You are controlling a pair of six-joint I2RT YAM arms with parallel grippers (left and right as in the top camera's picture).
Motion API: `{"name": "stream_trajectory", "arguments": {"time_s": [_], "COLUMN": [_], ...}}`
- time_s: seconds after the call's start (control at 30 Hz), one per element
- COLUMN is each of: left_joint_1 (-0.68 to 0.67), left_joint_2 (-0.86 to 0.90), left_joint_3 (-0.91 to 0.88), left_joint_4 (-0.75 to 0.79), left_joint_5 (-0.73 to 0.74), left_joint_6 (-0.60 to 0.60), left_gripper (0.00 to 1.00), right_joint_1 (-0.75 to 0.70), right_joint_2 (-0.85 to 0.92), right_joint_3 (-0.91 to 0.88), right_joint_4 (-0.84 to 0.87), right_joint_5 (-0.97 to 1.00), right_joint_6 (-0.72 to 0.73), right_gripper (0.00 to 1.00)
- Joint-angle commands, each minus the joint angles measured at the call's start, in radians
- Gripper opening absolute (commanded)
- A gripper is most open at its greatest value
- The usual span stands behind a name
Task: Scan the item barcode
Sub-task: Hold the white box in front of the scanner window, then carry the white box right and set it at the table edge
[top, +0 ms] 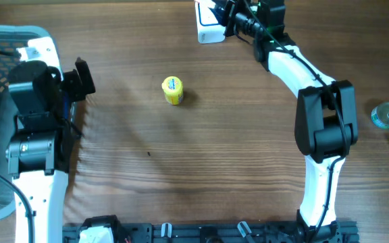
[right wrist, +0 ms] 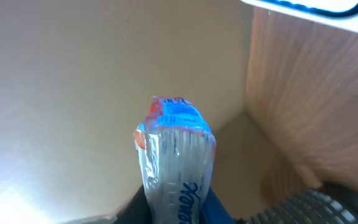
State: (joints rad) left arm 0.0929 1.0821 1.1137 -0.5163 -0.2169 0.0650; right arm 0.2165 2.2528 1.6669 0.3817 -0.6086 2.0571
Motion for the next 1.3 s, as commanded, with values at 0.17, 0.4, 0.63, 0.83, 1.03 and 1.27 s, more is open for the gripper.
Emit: {"name": "stream_trajectory", "arguments": {"time_s": [0.17,0.4,0.63,0.83,1.03,1.27], "left_joint_1": [0.005,0.005,0.005,0.005,0.005,0.005], "left_joint_2": [0.140,0.157,0.157,0.157,0.157,0.157], "left_joint_3": [-0.001,-0.001,-0.001,-0.001,-0.001,-0.001], "left_joint_4": [0.003,0.001,-0.013,-0.020,-0.027,-0.027], "left_joint_5": [-0.017,-0.021,-0.043,-0.043,-0.058,-0.066], "left_joint_6": [-0.078,-0.078,-0.077,-0.077,-0.077,-0.077], "left_gripper": [1.00,1.00,1.00,1.00,1.00,1.00], "right_joint_1": [0.005,0.114,0.067,0.038,0.038,0.023], "right_joint_2": [0.021,0.148,0.206,0.211,0.212,0.212], "right_joint_3": [0.018,0.145,0.162,0.162,0.162,0.162], "right_joint_4": [-0.095,-0.081,-0.060,-0.063,-0.130,-0.032], "right_joint_5": [0.183,0.216,0.180,0.096,0.091,0.090], "right_joint_6": [0.015,0.015,0.014,0.015,0.015,0.015], "right_gripper": [0.05,0.05,0.05,0.05,0.05,0.05]}}
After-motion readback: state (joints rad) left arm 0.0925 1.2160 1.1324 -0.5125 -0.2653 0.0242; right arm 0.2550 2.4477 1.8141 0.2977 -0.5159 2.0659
